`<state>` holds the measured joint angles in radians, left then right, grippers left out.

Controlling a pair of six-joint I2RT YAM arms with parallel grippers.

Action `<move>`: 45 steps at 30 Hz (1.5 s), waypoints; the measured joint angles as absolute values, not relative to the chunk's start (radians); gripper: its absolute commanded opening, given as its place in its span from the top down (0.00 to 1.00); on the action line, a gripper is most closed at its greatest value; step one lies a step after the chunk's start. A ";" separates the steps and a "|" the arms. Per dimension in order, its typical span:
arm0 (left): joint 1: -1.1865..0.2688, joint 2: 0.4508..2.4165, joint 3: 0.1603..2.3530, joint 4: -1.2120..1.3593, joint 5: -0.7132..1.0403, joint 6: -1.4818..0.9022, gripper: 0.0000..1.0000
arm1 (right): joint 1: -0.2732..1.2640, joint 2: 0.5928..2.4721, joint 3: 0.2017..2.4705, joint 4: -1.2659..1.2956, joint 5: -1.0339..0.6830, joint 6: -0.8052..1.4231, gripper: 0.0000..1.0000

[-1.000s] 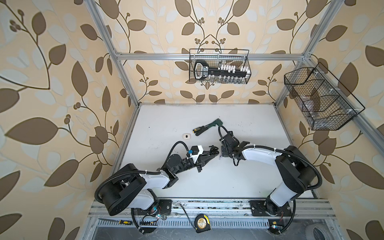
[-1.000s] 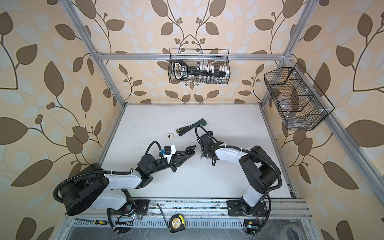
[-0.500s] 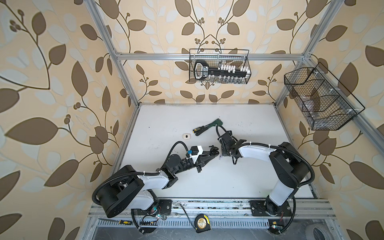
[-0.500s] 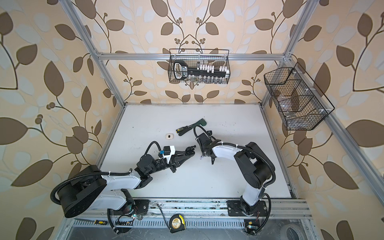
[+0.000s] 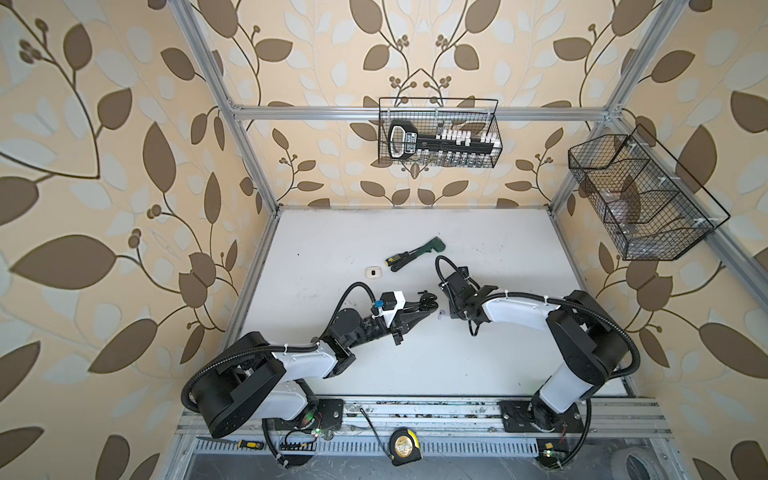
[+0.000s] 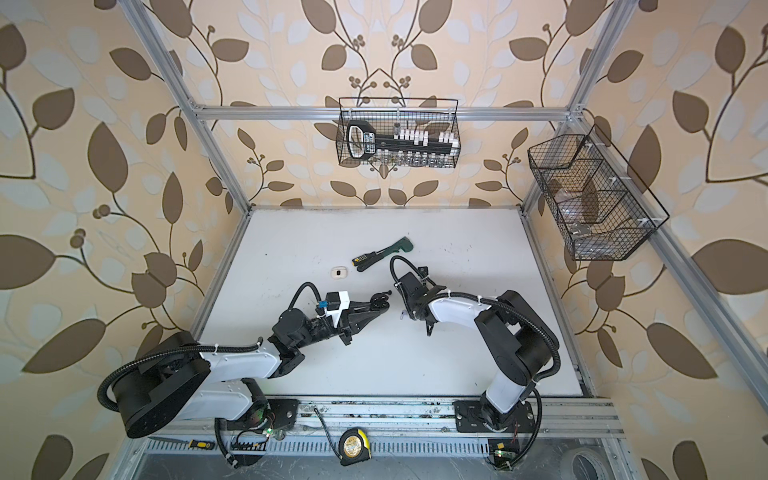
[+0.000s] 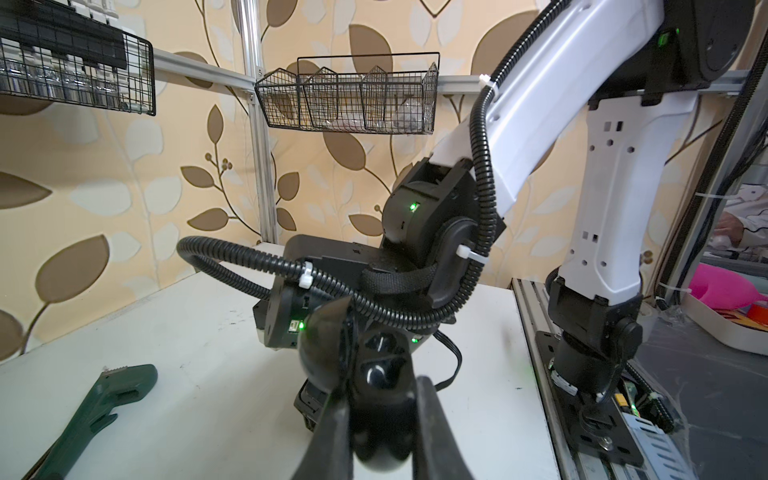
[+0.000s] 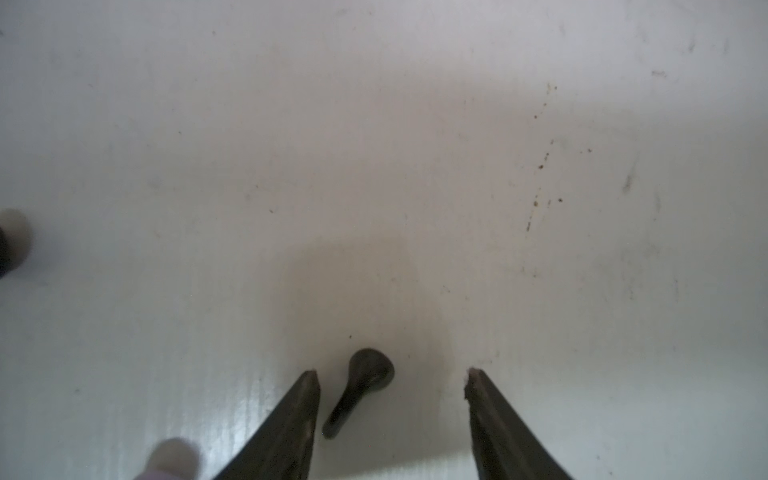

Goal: Insert the wireless bluetooth earbuds into the charging case
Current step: 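Close the right gripper on the black earbud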

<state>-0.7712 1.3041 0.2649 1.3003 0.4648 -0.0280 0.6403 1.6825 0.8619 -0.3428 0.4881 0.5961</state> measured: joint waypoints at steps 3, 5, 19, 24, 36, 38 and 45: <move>-0.771 1.302 0.265 1.295 0.465 -0.028 1.00 | 0.640 1.682 0.862 -0.349 0.490 0.596 0.50; -0.771 1.300 0.265 1.290 0.465 -0.028 1.00 | 0.640 1.682 0.862 -0.349 0.490 0.599 0.53; -0.771 1.285 0.265 1.288 0.469 -0.028 1.00 | 0.612 1.686 0.862 -0.336 0.463 0.589 0.60; -0.771 1.285 0.265 1.287 0.469 -0.028 1.00 | 0.600 1.692 0.863 -0.317 0.452 0.583 0.61; -0.771 1.285 0.265 1.287 0.471 -0.028 1.00 | 0.575 1.698 0.868 -0.284 0.403 0.577 0.71; -0.771 1.285 0.265 1.287 0.471 -0.028 1.00 | 0.575 1.698 0.868 -0.283 0.400 0.576 0.72; -0.771 1.283 0.265 1.284 0.471 -0.027 1.00 | 0.575 1.698 0.868 -0.281 0.395 0.576 0.73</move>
